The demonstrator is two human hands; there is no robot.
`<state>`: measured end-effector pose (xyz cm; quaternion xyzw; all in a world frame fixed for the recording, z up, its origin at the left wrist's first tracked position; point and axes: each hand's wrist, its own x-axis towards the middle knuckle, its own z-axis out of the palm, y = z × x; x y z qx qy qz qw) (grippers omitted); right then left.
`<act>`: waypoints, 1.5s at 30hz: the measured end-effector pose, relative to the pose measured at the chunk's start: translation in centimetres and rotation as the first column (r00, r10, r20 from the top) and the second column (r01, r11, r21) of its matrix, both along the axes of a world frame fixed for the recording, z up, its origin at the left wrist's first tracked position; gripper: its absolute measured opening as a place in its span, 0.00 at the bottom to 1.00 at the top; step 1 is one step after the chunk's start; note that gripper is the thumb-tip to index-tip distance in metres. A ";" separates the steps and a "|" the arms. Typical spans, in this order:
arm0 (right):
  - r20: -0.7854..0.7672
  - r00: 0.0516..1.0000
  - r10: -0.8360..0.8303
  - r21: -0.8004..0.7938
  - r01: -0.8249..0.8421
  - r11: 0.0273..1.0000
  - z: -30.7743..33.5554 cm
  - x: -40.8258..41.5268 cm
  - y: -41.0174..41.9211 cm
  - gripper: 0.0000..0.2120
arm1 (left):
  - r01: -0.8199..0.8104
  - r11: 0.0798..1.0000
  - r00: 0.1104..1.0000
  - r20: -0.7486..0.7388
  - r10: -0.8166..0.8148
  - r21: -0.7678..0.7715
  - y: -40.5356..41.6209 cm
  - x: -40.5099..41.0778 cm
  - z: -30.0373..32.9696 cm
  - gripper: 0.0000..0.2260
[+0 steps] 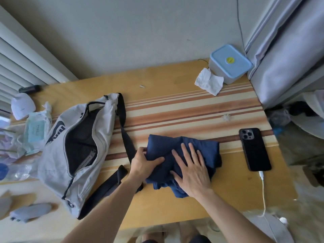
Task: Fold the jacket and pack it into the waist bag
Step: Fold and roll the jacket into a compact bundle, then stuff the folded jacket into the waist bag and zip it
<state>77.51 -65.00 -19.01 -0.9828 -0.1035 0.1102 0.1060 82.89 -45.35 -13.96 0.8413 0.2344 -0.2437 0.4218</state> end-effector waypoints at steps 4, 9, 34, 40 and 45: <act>-0.031 1.000 -0.007 0.030 0.008 1.000 -1.9 0.1 0.0 0.36 | 0.024 0.998 0.993 0.115 -0.019 -0.050 -1.7 -1.1 1.9 0.24; -0.244 0.965 -0.091 0.555 0.216 0.804 -1.4 1.2 -2.0 0.33 | 0.081 0.997 0.956 0.282 -0.077 -0.002 -6.3 -2.6 4.0 0.21; 0.113 0.985 -0.128 0.274 0.093 0.957 -3.1 3.1 -8.8 0.23 | 0.706 0.310 0.252 0.183 -0.950 0.636 -12.4 -5.1 -6.0 0.30; 0.005 0.987 -0.160 0.240 0.154 0.958 -2.6 3.0 -8.3 0.25 | 0.538 0.787 0.663 0.424 -0.617 0.303 -11.2 -6.0 -3.2 0.21; -0.017 0.965 -0.262 0.222 0.259 0.940 -1.8 2.3 -7.1 0.26 | 0.090 0.988 0.992 0.102 -0.077 -0.125 -12.3 -3.7 -2.1 0.23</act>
